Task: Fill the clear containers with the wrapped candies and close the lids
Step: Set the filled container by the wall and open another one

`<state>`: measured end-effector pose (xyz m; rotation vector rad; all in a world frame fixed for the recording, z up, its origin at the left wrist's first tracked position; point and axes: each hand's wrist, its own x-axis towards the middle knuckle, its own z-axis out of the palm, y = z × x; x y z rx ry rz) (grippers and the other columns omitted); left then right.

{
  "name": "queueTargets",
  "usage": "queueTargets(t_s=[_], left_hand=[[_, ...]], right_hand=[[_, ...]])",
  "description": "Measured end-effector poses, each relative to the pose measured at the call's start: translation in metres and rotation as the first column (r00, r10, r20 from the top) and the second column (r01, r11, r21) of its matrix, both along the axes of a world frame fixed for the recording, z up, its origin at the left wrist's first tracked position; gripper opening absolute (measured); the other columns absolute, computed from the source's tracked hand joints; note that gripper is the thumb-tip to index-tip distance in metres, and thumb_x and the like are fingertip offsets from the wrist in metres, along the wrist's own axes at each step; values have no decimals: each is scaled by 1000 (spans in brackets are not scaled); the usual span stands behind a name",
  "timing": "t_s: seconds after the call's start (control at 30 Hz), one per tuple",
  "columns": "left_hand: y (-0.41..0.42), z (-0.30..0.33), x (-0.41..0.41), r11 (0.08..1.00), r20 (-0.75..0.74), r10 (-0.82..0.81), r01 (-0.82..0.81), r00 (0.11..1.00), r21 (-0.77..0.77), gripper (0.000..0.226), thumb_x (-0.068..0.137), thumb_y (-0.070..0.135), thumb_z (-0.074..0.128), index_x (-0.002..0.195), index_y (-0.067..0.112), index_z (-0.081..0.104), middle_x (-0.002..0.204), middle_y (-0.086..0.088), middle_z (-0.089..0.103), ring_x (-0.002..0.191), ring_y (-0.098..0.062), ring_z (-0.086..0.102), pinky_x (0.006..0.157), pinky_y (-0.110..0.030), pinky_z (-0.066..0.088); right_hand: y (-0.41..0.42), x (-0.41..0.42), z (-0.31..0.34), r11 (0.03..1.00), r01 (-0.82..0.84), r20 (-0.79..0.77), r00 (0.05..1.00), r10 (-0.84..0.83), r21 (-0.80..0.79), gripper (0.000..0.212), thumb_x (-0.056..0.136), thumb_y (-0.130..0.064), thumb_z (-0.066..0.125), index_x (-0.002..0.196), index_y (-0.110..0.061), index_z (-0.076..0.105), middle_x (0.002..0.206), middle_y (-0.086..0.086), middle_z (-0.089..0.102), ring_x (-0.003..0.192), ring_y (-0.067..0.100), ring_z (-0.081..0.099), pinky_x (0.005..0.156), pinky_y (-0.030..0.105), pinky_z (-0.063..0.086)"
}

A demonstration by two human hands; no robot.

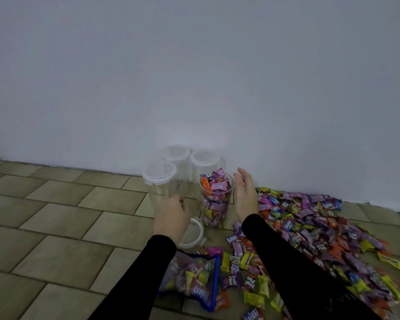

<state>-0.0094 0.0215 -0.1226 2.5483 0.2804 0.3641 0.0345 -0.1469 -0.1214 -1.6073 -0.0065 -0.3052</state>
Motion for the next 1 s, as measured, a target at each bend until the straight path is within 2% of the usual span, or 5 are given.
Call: queueTargets(t_s=[0.1, 0.27, 0.63, 0.87, 1.0], left_hand=[[-9, 34, 11, 1000, 141, 6, -2, 990, -27, 18, 95, 24, 47, 84, 15, 59, 83, -2, 59, 79, -20, 55, 68, -28, 36], [-16, 74, 46, 993, 178, -66, 82, 982, -85, 23, 93, 35, 51, 102, 18, 64, 106, -4, 57, 87, -15, 51, 78, -25, 36], [-22, 85, 128, 954, -221, -249, 278, 943, 110, 83, 77, 69, 58, 142, 19, 42, 145, -6, 44, 127, -25, 46, 101, -36, 40], [-28, 80, 143, 940, -197, -242, 280, 950, 194, 93, 64, 66, 71, 140, 21, 42, 135, -6, 48, 119, -23, 49, 94, -32, 41], [-31, 84, 136, 951, -126, -238, 257, 963, 169, 88, 67, 62, 71, 139, 22, 41, 133, -5, 46, 115, -22, 51, 92, -32, 43]], right_hand=[[-11, 25, 16, 994, -13, -70, 998, 5, -111, 32, 100, -32, 44, 128, -18, 52, 124, -2, 56, 112, 16, 54, 91, 24, 38], [-27, 59, 21, 934, -168, -229, 969, 97, -316, 34, 93, -17, 58, 126, -13, 54, 115, 6, 59, 103, 20, 57, 90, 32, 46], [-20, 119, 8, 736, -538, -435, 825, 361, -410, 76, 77, -17, 77, 143, -18, 39, 138, 6, 50, 114, 29, 58, 95, 38, 50], [-13, 134, 9, 730, -505, -352, 859, 372, -460, 40, 90, -17, 63, 129, -17, 53, 113, 0, 62, 79, 3, 59, 58, 5, 42], [-14, 131, 11, 764, -464, -303, 883, 358, -448, 49, 85, -11, 68, 130, -19, 52, 123, 1, 61, 96, 19, 65, 80, 32, 57]])
